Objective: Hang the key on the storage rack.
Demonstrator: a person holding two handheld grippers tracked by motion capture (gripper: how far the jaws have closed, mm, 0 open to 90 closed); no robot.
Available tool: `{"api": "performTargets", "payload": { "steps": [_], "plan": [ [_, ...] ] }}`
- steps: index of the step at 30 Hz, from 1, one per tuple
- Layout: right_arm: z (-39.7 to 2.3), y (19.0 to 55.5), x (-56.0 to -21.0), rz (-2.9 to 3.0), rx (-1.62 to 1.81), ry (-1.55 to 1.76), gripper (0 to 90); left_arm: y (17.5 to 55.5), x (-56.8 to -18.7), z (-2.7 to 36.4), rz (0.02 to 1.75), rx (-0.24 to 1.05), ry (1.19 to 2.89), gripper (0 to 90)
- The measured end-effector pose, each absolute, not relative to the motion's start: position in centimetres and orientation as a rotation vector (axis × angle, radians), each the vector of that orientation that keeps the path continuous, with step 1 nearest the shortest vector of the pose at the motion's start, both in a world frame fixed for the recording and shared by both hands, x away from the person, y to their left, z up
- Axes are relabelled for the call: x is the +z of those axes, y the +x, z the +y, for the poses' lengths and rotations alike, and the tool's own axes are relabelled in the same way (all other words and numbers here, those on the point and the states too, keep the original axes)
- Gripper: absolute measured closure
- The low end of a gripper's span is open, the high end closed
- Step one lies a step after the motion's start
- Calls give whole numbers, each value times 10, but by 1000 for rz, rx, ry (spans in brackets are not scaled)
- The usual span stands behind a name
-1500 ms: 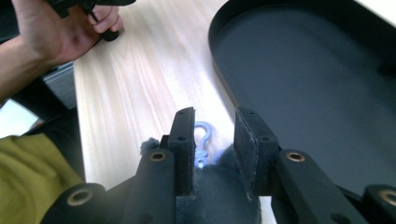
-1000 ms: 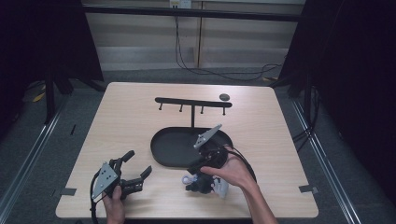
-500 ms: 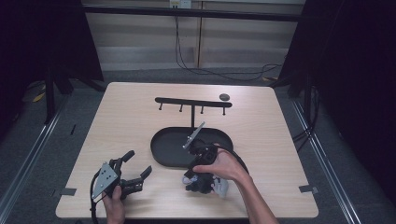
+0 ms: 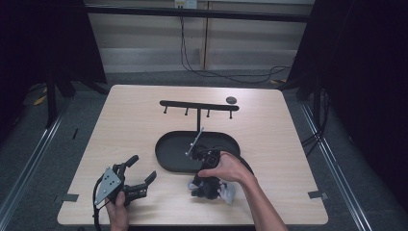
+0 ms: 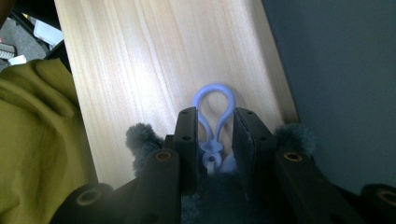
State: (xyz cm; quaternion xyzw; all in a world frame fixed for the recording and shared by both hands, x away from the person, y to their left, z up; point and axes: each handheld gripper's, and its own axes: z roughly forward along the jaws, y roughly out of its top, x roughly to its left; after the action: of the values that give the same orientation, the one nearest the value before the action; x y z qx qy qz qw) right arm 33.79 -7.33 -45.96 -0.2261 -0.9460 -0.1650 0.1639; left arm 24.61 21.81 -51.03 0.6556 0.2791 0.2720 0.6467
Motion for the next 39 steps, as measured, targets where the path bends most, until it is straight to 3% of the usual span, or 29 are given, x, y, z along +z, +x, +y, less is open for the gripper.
{"api": "performTargets", "payload": {
  "steps": [8, 16, 21, 39],
  "plan": [
    [-68, 338, -466, -2716, -421, -605, 687, 246, -510, 218, 635, 619, 1493, 155],
    [-63, 340, -474, -2708, -367, -608, 735, 246, -510, 218, 634, 619, 1492, 155],
    [-62, 339, -475, -2716, -352, -608, 855, 246, -510, 218, 635, 619, 1491, 155],
    [-75, 331, -452, -2708, -474, -551, 875, 246, -510, 218, 635, 619, 1491, 155]
  ]
}}
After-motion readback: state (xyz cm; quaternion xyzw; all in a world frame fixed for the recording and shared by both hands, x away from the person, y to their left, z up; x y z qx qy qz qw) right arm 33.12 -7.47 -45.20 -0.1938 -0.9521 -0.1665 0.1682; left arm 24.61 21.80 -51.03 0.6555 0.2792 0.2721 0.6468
